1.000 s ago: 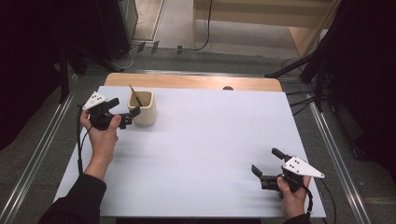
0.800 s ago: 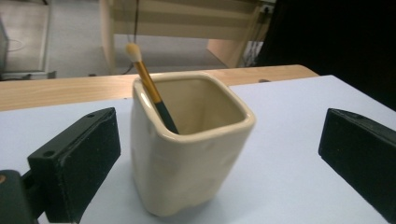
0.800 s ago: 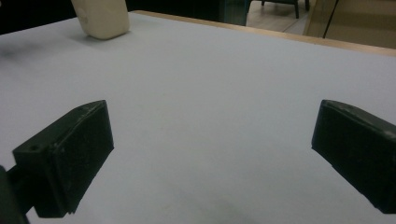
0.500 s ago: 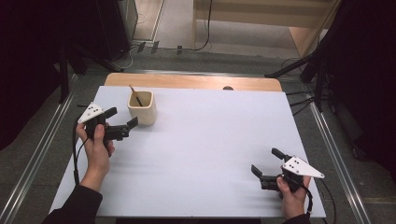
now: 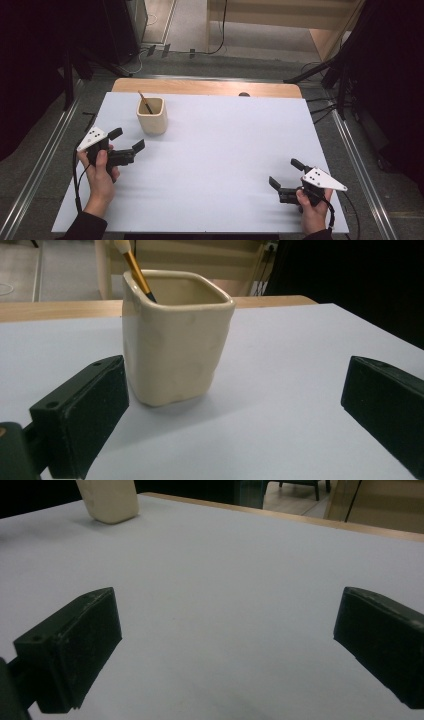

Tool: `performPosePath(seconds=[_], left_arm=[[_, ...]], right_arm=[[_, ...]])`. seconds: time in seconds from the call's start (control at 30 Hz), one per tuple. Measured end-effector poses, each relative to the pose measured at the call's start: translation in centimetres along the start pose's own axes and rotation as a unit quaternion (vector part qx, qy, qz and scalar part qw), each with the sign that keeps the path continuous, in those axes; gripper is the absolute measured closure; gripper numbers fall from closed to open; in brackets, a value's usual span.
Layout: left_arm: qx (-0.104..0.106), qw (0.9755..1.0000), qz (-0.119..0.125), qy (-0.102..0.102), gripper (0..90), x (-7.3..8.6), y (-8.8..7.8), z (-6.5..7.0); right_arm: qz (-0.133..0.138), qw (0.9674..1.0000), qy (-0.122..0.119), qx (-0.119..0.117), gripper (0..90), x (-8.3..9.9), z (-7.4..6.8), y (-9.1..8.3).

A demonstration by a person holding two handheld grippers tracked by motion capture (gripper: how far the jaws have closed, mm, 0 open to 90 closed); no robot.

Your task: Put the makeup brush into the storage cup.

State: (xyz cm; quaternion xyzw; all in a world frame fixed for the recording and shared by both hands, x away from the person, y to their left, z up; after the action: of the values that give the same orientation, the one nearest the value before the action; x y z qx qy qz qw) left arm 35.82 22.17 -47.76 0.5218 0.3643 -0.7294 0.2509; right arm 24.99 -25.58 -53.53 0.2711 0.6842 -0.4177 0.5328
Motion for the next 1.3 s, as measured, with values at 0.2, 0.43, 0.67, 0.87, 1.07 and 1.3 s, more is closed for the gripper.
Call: performPosePath(seconds=[0.2, 0.43, 0.67, 0.87, 1.07, 1.3], left_arm=[[-0.005, 1.0, 0.002, 0.003, 0.0, 1.1, -1.3, -0.2], [-0.01, 0.9999, -0.011, 0.0, 0.0, 2.7, -2.7, -0.4], [-0.011, 0.9997, -0.019, 0.009, 0.0, 4.0, -4.2, 0.2], [-0.007, 0.9999, -0.012, 0.005, 0.0, 4.1, -5.5, 0.5], [0.001, 0.9999, -0.013, 0.001, 0.0, 4.6, -6.6, 0.7], [-0.014, 0.9986, -0.033, 0.039, 0.0, 5.4, -7.3, 0.7]], right_arm=[[0.002, 1.0, 0.0, 0.0, 0.0, -0.1, 0.0, -0.1], [0.001, 1.0, 0.0, 0.0, 0.0, -0.1, 0.0, -0.1], [0.002, 1.0, -0.004, 0.002, 0.0, -0.2, 0.0, -0.2], [0.003, 1.0, -0.004, 0.004, 0.0, -0.3, 0.1, -0.3], [0.004, 1.0, -0.003, 0.005, 0.0, -0.3, 0.1, -0.4], [0.005, 0.9999, -0.001, 0.009, 0.0, -0.3, 0.2, -0.5]])
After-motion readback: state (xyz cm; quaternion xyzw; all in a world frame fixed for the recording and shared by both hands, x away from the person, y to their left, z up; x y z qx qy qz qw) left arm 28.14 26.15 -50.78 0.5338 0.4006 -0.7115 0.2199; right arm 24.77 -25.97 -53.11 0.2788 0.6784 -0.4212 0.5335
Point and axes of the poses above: each handheld gripper's, and its own axes: y roughly forward along the jaws, x roughly out of its underside, z roughly to its right, the point moved 7 cm from there along y, roughly forward along the jaws, and after that the axes turned 3 degrees about z, right-handed, at the moved point
